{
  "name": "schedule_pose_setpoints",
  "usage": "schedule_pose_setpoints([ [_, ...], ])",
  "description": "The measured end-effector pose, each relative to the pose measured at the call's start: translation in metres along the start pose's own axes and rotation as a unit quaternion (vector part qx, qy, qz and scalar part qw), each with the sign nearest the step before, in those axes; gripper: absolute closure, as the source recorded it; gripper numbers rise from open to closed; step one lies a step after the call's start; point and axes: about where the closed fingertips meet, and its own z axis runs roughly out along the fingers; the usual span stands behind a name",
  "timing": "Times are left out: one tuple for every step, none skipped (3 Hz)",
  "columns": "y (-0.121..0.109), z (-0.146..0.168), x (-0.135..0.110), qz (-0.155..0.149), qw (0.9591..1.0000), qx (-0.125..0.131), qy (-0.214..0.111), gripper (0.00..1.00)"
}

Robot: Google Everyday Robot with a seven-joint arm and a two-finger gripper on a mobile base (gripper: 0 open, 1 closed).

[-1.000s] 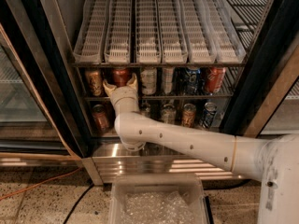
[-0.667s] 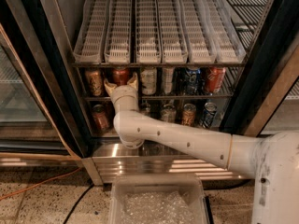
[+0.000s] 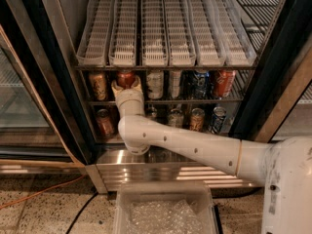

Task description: Pick coke can from middle shelf of fridge

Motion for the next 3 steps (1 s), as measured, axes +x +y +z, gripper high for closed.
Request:
schedule_pose_setpoints([
  [0.0, 0.0, 0.0, 0.0, 1.0, 0.0, 0.0, 0.7],
  [0.0, 0.0, 0.0, 0.0, 1.0, 0.0, 0.0, 0.93],
  [0.0, -0.0001, -0.0002, 0.0, 1.0, 0.0, 0.0, 1.0],
])
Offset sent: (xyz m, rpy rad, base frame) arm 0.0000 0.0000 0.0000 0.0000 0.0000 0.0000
